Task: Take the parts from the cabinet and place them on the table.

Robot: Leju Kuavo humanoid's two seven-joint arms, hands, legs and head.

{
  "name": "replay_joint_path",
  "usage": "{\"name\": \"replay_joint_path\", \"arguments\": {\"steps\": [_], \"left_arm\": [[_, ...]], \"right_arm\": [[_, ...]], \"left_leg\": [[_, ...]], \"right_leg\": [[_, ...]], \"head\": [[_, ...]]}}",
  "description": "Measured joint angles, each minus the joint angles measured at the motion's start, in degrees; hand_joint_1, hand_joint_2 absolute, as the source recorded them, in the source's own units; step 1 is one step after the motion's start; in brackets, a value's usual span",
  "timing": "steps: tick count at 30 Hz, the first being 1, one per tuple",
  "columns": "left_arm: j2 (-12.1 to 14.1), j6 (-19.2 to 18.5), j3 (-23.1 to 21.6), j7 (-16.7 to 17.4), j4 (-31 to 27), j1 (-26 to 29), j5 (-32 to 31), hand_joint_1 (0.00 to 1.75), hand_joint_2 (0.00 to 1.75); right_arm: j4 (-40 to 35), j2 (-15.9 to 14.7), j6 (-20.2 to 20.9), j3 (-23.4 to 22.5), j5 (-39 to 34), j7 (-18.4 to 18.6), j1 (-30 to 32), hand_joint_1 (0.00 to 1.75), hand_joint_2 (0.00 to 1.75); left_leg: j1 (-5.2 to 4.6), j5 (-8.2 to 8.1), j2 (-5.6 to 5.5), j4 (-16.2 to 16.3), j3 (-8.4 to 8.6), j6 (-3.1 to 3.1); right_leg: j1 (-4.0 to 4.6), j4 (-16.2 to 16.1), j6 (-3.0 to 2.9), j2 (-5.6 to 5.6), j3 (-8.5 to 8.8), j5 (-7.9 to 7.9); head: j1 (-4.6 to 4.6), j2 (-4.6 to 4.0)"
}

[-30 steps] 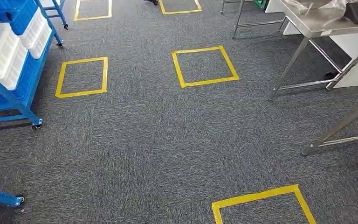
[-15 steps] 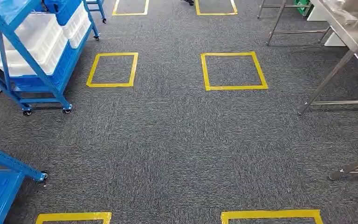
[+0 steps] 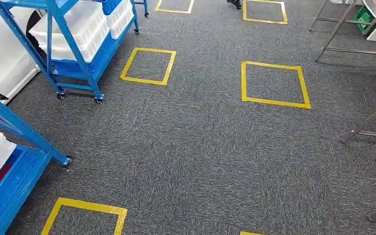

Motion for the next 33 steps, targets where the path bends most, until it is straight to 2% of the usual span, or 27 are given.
{"name": "replay_joint_path", "arguments": {"steps": [1, 2, 3, 5, 6, 7, 9, 10, 11, 12, 13, 15, 16, 17, 18, 20, 21, 22, 23, 24, 25, 26, 27, 30, 31, 32, 33], "left_arm": [[-0.1, 0.2, 0.0, -0.1, 0.0, -0.2, 0.2, 0.0, 0.0], [-0.2, 0.4, 0.1, -0.2, 0.0, -0.7, 0.4, 0.0, 0.0], [-0.3, 0.4, 0.1, -0.3, 0.0, -1.2, 0.4, 0.0, 0.0], [-0.6, 0.4, 0.2, -0.3, 0.0, -1.7, 0.6, 0.0, 0.0], [-0.7, 0.4, 0.3, -0.3, 0.0, -1.7, 0.8, 0.0, 0.0], [-0.7, 0.4, 0.3, -0.4, 0.0, -1.7, 0.9, 0.0, 0.0], [-0.8, 0.5, 0.4, -0.4, 0.0, -1.7, 1.2, 0.0, 0.0], [-0.9, 0.5, 0.5, -0.2, 0.0, -1.7, 1.6, 0.0, 0.0], [-0.9, 0.6, 0.6, -0.1, 0.0, -1.7, 1.7, 0.0, 0.0], [-0.9, 0.9, 0.7, 0.0, 0.0, -1.7, 2.1, 0.0, 0.0], [-0.9, 1.1, 0.9, 0.0, 0.0, -1.5, 2.2, 0.0, 0.0], [-0.9, 1.2, 1.0, 0.1, 0.0, -1.2, 2.2, 0.0, 0.0], [-1.0, 1.2, 1.0, 0.1, 0.0, -1.0, 2.2, 0.0, 0.0], [-1.0, 1.2, 1.1, 0.1, 0.0, -1.0, 2.2, 0.0, 0.0], [-1.1, 1.2, 1.3, 0.6, 0.0, -1.1, 2.4, 0.0, 0.0], [-1.1, 1.1, 1.8, 1.8, 0.0, -1.0, 2.6, 0.0, 0.0], [-1.1, 1.0, 1.9, 2.6, 0.0, -0.7, 2.5, 0.0, 0.0], [-1.1, 1.0, 1.9, 3.3, 0.0, -0.4, 2.2, 0.0, 0.0], [-1.0, 1.0, 1.9, 3.8, 0.0, -0.1, 2.2, 0.0, 0.0], [-0.7, 1.1, 1.9, 3.9, 0.0, 0.1, 2.2, 0.0, 0.0], [-0.5, 1.3, 1.9, 3.7, 0.0, 0.1, 2.2, 0.0, 0.0], [0.1, 1.6, 1.9, 3.1, 0.0, -0.1, 2.2, 0.0, 0.0], [0.2, 2.0, 1.9, 2.2, 0.0, -0.3, 2.2, 0.0, 0.0], [1.0, 2.7, 1.9, 0.9, 0.0, 0.2, 1.8, 0.0, 0.0], [1.1, 1.9, 1.9, 2.3, 0.0, 0.4, 1.2, 0.0, 0.0], [1.3, 1.0, 1.9, 4.2, 0.0, 0.6, 0.7, 0.0, 0.0], [1.5, 0.1, 1.9, 6.5, 0.0, 0.6, 0.4, 0.0, 0.0]], "right_arm": [[0.0, 0.0, 0.2, 0.5, 0.2, 0.5, -0.1, 0.0, 0.0], [0.0, 0.1, 0.6, 0.9, 0.5, 1.0, -0.2, 0.0, 0.0], [0.0, 0.3, 0.9, 1.2, 0.6, 1.6, -0.1, 0.0, 0.0], [0.0, 0.4, 1.2, 1.5, 0.7, 2.3, 0.2, 0.0, 0.0], [0.0, 0.5, 1.4, 1.6, 0.7, 2.8, 0.4, 0.0, 0.0], [0.0, 0.5, 1.6, 1.7, 0.5, 3.6, 0.5, 0.0, 0.0], [-0.1, 0.5, 2.6, 1.7, 0.4, 6.3, 0.7, 0.0, 0.0], [-0.2, 0.5, 3.2, 1.7, 0.4, 7.5, 0.9, 0.0, 0.0], [-0.1, 0.5, 3.7, 1.7, 0.4, 8.4, 1.0, 0.0, 0.0], [-0.2, 0.5, 4.4, 1.7, 0.6, 9.4, 1.0, 0.0, 0.0], [-0.2, 0.5, 4.6, 1.7, 0.7, 9.7, 1.1, 0.0, 0.0], [-0.2, 0.5, 4.9, 1.7, 0.7, 10.1, 1.1, 0.0, 0.0], [-0.3, 0.4, 5.0, 1.7, 0.7, 10.2, 1.2, 0.0, 0.0], [-0.4, 0.1, 5.0, 1.7, 0.7, 10.2, 1.2, 0.0, 0.0], [-0.3, 0.0, 5.1, 1.7, 0.7, 10.3, 1.3, 0.0, 0.0], [-0.3, -0.1, 5.2, 1.7, 0.3, 10.5, 1.6, 0.0, 0.0], [-0.3, -0.3, 5.2, 1.6, 0.1, 10.5, 1.6, 0.0, 0.0], [-0.3, -0.3, 5.3, 1.6, -0.1, 10.2, 1.6, 0.0, 0.0], [-0.3, -0.3, 5.3, 1.6, -0.1, 10.0, 1.6, 0.0, 0.0], [-0.3, -0.3, 5.3, 1.6, 0.0, 9.6, 1.5, 0.0, 0.0], [-0.3, -0.3, 5.4, 1.6, 0.2, 9.4, 1.5, 0.0, 0.0], [-0.2, -0.3, 5.4, 1.7, 0.5, 9.4, 1.5, 0.0, 0.0], [-0.2, -0.3, 5.4, 1.8, 0.9, 9.4, 1.5, 0.0, 0.0], [-0.2, -0.3, 4.9, 2.0, 0.4, 9.9, 1.0, 0.0, 0.0], [-0.2, -0.3, 4.5, 1.9, -0.5, 9.0, 1.0, 0.0, 0.0], [-0.2, -0.3, 4.2, 1.6, -1.1, 8.1, 1.1, 0.0, 0.0], [-0.1, -0.2, 4.0, 1.3, -1.5, 6.8, 1.1, 0.0, 0.0]], "left_leg": [[-0.02, 0.17, -0.55, -0.2, -0.03, 0.27], [-0.02, 0.36, -1.04, -0.2, -0.26, 0.53], [-0.04, 0.47, -1.74, -0.2, -0.47, 0.68], [-0.06, 0.55, -3.21, -0.1, -0.73, 0.65], [-0.04, 0.59, -4.13, 0.0, -0.75, 0.59], [-0.01, 0.6, -4.85, 0.1, -0.68, 0.53], [0.15, 0.5, -6.37, 0.4, -0.6, 0.12], [0.22, 0.34, -7.02, 0.7, -0.85, -0.36], [-0.07, 0.17, -7.5, 1.3, -1.37, -0.85], [0.02, 0.47, -8.04, 1.1, -1.62, -1.31], [0.1, 0.57, -8.36, 0.9, -1.7, -1.51], [0.38, 0.77, -9.73, 0.8, -2.08, -2.41], [0.4, 0.07, -7.27, 1.6, -2.15, -2.45], [0.12, -1.77, -4.41, 4.2, -3.37, -2.49], [0.15, -4.26, -3.11, 8.7, -5.45, -2.57], [0.17, -8.13, -2.19, 17.9, -9.49, -2.6], [0.17, -8.33, -2.08, 19.8, -10.22, -2.5], [0.12, -7.31, -1.99, 18.8, -9.49, -2.29], [-0.01, -5.51, -1.78, 15.5, -7.64, -1.96], [-0.39, -2.98, -1.04, 9.9, -4.52, -1.38], [-1.07, -0.95, 1.09, 4.4, -1.37, -0.56], [-1.9, -1.49, 5.12, 1.1, 0.16, 0.29], [-2.04, -1.19, 4.69, 0.8, 0.0, 0.12], [-1.99, -0.66, 2.12, 0.2, -0.25, 0.64], [-1.25, 0.17, 1.31, -0.8, 0.69, 0.56], [-1.23, 0.35, 0.87, -1.1, 0.83, 0.73], [-1.1, 0.58, 0.14, -1.1, 0.61, 0.94]], "right_leg": [[-0.07, 1.3, 0.26, 3.28, -0.52, -1.26], [-0.23, 4.7, 0.31, 5.09, -2.16, -3.58], [-0.41, 9.4, 0.45, 5.96, -4.33, -5.9], [-0.44, 16.1, 0.55, 6.38, -7.63, -8.1], [-0.48, 16.9, 0.56, 6.46, -8.13, -7.47], [-0.55, 14.9, 0.53, 6.54, -7.29, -5.57], [-0.83, 5.5, 0.49, 7.62, -3.04, -0.13], [-1.24, 1.1, 0.55, 10.56, -1.25, 0.89], [-1.06, 0.5, 0.45, 12.31, -1.1, 0.5], [-1.0, 0.8, -0.03, 11.25, -1.4, 0.69], [-0.75, 0.8, -0.32, 11.03, -1.38, 0.7], [-0.72, 0.4, -1.25, 9.57, -1.24, 0.96], [-0.81, 0.2, -1.8, 8.64, -1.18, 1.14], [-0.65, 0.1, -2.17, 8.06, -1.21, 1.15], [-0.37, 0.1, -2.44, 7.12, -1.27, 1.1], [0.13, 0.1, -2.67, 5.29, -1.29, 0.95], [0.34, 0.1, -2.74, 4.46, -1.27, 0.91], [0.54, 0.1, -2.85, 3.72, -1.21, 0.84], [0.72, 0.1, -2.93, 3.04, -1.12, 0.79], [0.87, 0.1, -2.98, 2.24, -0.92, 0.72], [0.93, 0.1, -2.95, 1.58, -0.73, 0.63], [0.96, 0.1, -2.84, 0.86, -0.66, 0.5], [1.11, 0.2, -2.52, 0.2, -0.75, 0.41], [1.08, 0.0, -2.07, -2.01, -0.24, 0.42], [1.06, 0.5, -1.55, -0.51, -0.07, -0.08], [0.79, 1.5, -1.15, 3.1, -0.53, -0.92], [0.42, 5.3, -0.87, 5.56, -2.48, -3.42]], "head": [[0.04, 0.0], [0.04, 0.0], [0.02, 0.0], [0.02, 0.0], [0.02, 0.0], [0.02, 0.0], [0.02, 0.0], [0.02, 0.0], [0.04, 0.0], [0.02, 0.0], [0.02, 0.0], [0.02, 0.0], [0.02, 0.0], [0.02, 0.0], [0.02, 0.0], [0.02, 0.0], [0.02, 0.0], [0.02, 0.0], [0.02, 0.0], [0.02, 0.0], [0.02, 0.0], [0.02, 0.0], [0.02, 0.0], [0.02, 0.0], [0.02, 0.0], [0.02, 0.0], [0.02, 0.0]]}}
